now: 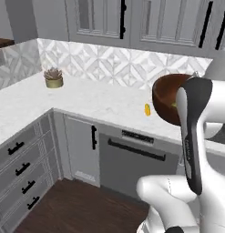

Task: Pick the lime from the sink and place it in the bowl. Then pick the bowl and place it in the microwave. Then close the microwave door and press the start button.

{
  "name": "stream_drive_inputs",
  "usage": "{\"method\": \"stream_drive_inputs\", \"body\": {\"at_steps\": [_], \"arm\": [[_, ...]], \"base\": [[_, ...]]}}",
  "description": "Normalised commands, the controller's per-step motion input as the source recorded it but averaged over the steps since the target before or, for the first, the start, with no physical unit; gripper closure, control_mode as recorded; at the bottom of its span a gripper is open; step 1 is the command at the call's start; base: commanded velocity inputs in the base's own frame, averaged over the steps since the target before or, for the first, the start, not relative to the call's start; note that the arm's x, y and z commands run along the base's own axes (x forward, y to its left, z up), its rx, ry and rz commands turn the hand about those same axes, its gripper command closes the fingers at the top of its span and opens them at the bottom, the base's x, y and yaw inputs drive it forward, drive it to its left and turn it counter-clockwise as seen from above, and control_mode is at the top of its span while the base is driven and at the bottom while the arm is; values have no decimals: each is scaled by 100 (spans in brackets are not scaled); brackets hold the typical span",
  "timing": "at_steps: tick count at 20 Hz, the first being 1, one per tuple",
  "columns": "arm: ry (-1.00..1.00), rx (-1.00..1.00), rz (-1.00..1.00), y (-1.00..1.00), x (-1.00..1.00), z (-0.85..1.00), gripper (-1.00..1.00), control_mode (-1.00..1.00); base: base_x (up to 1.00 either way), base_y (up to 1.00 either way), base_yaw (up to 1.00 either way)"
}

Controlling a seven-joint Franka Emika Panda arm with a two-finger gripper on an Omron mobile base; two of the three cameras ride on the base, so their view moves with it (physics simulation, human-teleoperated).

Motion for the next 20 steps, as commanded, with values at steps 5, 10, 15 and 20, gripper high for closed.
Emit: {"method": "stream_drive_inputs", "body": {"at_steps": [5,10,15,20], "arm": [[0,0,0,0,0,0,100,100],[0,0,0,0,0,0,100,100],[0,0,0,0,0,0,100,100],[0,0,0,0,0,0,100,100]], "base": [[0,1,100],[6,0,100],[0,0,100],[0,0,100]]}}
